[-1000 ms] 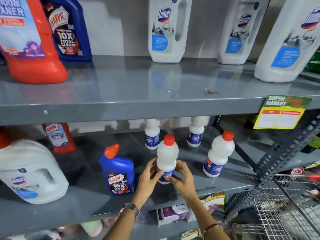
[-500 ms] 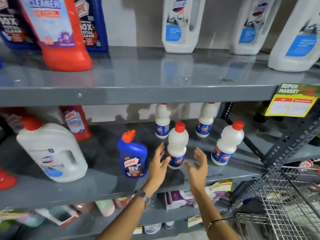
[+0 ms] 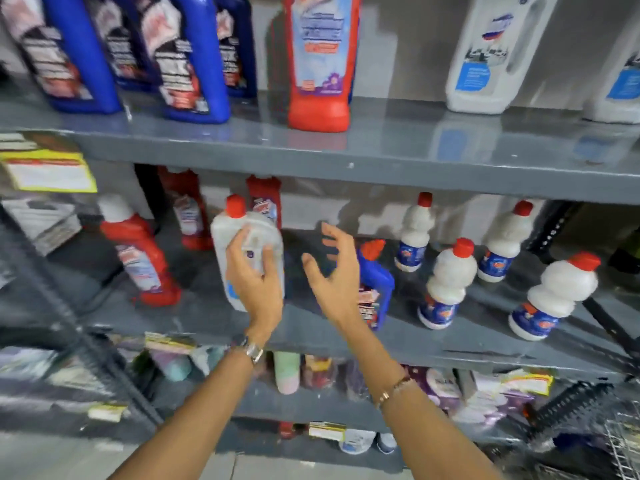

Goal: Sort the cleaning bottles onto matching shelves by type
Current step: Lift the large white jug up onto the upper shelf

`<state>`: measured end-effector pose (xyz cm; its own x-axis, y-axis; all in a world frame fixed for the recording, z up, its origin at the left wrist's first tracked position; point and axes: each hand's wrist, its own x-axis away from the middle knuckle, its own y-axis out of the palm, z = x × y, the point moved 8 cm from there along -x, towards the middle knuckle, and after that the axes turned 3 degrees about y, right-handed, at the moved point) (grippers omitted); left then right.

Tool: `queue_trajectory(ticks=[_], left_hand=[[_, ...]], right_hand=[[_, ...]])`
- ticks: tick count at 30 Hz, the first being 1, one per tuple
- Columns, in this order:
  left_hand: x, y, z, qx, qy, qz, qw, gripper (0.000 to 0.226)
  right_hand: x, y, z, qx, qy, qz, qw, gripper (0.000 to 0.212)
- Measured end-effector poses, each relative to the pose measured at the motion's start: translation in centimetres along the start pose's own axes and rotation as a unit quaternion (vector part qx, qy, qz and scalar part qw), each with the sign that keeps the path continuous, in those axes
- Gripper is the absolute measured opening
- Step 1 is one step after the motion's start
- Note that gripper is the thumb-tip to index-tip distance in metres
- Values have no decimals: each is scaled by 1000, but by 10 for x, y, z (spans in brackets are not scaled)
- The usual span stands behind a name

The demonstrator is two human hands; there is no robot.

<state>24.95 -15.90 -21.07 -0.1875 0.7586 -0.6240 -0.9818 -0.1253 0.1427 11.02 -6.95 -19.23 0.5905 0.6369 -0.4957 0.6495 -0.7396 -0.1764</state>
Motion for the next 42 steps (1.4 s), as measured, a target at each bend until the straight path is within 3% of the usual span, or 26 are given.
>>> queue_trajectory(ticks=[3,6,9,13,23,31,35,42], left_hand=[[-40,-29,-33,-34,-66,-29,997,70],[-64,-34,-60,-85,-112,-129,982,87],[-68,-36,-85,-108,-161,-217,957,88],[-54,-26,-104,-45,-217,-292,930,74],[-52,-27,-104,-12,-252,-258,933,58],[-35,-42,-75,-32,-218,-256,941,55],[-29,-48,-35,-78,-179,-231,953,68],[-29,-36,63,-74,-93,-223,968,68]], right_hand=[[-12,54,8,69,35,-114,990,67],[-23,84,21,126,70,-165,976,77],[-32,98,33,137,97,-173,971,76],[-38,100,43,102,116,-132,979,67],[-34,99,59,51,164,-117,978,58],[-8,64,36,80,110,-97,986,55],[4,29,6,72,77,-72,992,52],[10,-42,-67,36,6,-14,999,53]])
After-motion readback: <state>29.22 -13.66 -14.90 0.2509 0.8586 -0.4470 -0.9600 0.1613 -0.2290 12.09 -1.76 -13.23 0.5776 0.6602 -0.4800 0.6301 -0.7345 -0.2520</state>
